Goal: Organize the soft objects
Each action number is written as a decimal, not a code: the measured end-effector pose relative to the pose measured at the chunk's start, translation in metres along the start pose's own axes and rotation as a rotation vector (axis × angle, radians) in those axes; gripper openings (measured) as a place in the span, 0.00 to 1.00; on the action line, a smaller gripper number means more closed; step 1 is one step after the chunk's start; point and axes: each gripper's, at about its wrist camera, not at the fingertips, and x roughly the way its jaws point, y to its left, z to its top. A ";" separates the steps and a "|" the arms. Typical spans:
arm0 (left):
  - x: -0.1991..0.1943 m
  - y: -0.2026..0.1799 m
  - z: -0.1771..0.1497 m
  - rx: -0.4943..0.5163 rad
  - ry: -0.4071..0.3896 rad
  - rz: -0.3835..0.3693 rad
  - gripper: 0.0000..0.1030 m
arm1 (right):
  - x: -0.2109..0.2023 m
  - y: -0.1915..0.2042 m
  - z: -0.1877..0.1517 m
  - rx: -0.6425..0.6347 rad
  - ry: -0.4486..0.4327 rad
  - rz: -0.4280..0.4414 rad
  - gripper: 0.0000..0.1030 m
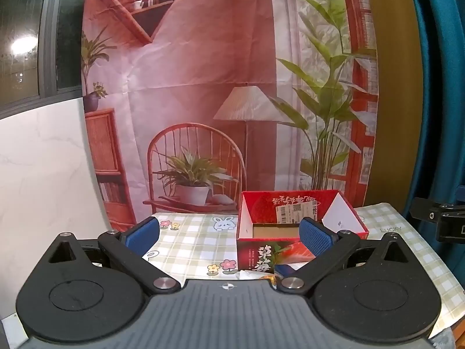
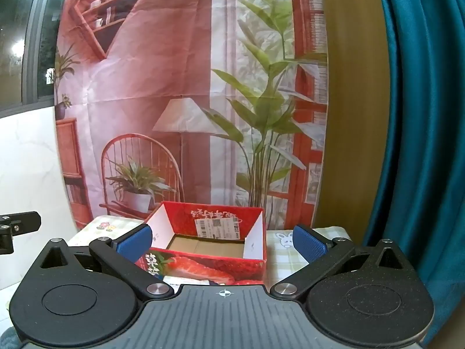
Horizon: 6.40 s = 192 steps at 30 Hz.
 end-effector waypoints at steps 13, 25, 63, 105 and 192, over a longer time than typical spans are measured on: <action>-0.001 0.002 -0.001 -0.004 0.005 -0.012 1.00 | -0.001 0.002 -0.002 -0.001 0.001 -0.004 1.00; 0.000 0.000 0.000 -0.005 0.011 -0.014 1.00 | -0.001 0.002 -0.004 -0.001 0.002 -0.005 1.00; 0.003 -0.003 -0.005 -0.009 0.042 -0.030 1.00 | -0.001 0.000 -0.009 -0.002 0.006 -0.005 1.00; 0.209 -0.101 -0.159 -0.024 0.819 -0.559 0.54 | 0.119 -0.052 -0.190 -0.110 0.518 0.173 0.66; 0.378 -0.129 -0.008 -0.188 0.462 -0.625 0.69 | 0.314 -0.019 -0.026 -0.187 0.270 0.302 0.67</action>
